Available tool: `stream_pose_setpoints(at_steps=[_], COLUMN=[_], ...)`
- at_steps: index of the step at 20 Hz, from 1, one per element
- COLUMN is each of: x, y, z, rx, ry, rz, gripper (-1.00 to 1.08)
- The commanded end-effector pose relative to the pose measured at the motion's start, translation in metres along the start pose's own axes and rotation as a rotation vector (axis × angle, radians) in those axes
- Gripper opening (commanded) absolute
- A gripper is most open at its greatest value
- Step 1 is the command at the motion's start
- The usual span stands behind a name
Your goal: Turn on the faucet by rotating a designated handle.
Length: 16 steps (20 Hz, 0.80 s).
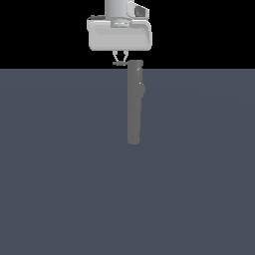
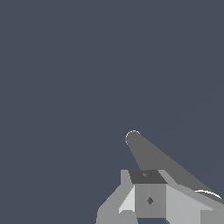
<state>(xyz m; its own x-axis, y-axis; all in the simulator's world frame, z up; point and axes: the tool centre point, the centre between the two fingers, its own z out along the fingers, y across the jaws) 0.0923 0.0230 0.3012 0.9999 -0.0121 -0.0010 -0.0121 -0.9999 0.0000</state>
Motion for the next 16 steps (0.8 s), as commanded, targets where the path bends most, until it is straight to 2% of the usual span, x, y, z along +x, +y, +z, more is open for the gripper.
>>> stream_pose_setpoints(at_steps=[1,16], x=[0.001,-0.035], y=[0.0,-0.01], z=[0.0,0.0], rx=[0.0,0.0], ry=[0.001,0.001], rz=[0.0,0.0], gripper=[-1.0,-1.0])
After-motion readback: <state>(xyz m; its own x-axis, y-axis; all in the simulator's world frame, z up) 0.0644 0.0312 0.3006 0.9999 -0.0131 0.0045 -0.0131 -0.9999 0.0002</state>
